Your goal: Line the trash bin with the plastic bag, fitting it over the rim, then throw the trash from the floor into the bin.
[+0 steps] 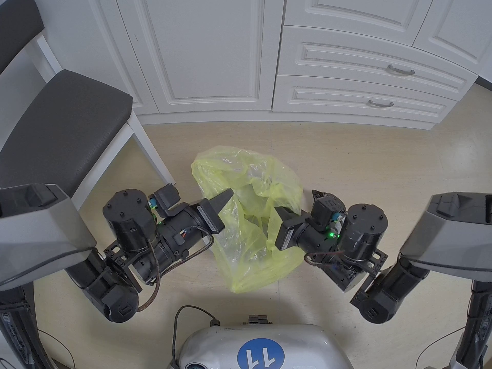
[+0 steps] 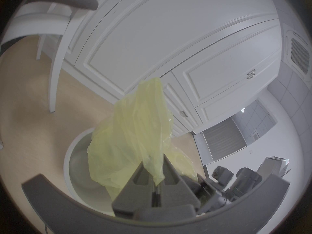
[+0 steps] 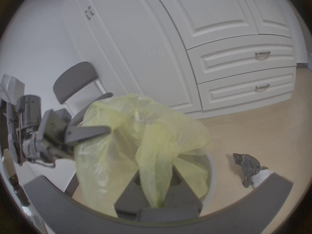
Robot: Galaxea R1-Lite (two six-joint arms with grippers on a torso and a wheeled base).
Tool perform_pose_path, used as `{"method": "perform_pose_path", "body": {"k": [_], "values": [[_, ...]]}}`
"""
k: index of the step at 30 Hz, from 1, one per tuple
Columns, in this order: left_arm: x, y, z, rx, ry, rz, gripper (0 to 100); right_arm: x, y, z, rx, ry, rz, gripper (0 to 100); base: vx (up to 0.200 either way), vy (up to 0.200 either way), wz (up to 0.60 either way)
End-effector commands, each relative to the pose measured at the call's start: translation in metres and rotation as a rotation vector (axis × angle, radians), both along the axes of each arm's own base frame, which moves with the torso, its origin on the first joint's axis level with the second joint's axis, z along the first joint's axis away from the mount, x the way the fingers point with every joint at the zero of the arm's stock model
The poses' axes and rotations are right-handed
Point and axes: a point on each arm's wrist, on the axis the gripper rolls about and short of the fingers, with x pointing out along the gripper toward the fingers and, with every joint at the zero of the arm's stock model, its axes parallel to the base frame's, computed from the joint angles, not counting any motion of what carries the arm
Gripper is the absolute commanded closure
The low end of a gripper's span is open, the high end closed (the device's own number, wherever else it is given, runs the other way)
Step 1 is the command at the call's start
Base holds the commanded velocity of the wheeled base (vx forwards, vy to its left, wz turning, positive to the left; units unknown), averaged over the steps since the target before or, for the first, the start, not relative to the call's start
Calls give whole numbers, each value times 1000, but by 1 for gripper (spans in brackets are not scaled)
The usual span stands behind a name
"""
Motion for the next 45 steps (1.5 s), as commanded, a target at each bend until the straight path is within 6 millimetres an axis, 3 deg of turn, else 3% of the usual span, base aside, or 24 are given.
{"method": "perform_pose_path", "body": {"k": [1, 2, 7, 12, 18, 23, 27, 34, 38, 41, 45], "values": [[17, -9, -29, 7, 71, 3, 100, 40, -13, -23, 29, 17, -71, 100, 0, 0, 0], [21, -11, -31, -22, 91, 3, 100, 52, -21, -29, 26, 21, -91, 100, 0, 0, 0], [39, -9, -41, -68, 125, 28, 100, 69, -38, -43, 11, 36, -83, 100, 0, 0, 0], [44, -10, -48, -69, 135, 35, 100, 77, -39, -44, 22, 25, -95, 100, 0, 0, 0], [62, -3, -56, -78, 126, 109, 100, 83, -41, -34, 54, -8, -113, 100, 0, 0, 0], [77, 24, -38, -108, 76, 196, 100, 88, -51, -15, 85, -49, -141, 100, 0, 0, 0], [75, 32, -29, -102, 67, 209, 100, 91, -60, -14, 80, -54, -163, 100, 0, 0, 0], [52, 42, -24, 66, 142, 138, 100, 87, -79, 1, 29, -85, -199, 100, 0, 0, 0], [50, 39, -30, 110, 140, 130, 100, 83, -81, -6, -29, -70, -204, 100, 0, 0, 0], [45, 39, -33, 157, 141, 123, 100, 74, -86, -9, -141, -64, -214, 100, 0, 0, 0], [32, 43, -29, 259, 127, 114, 100, 45, -88, -6, -266, -12, -184, 100, 0, 0, 0]]}}
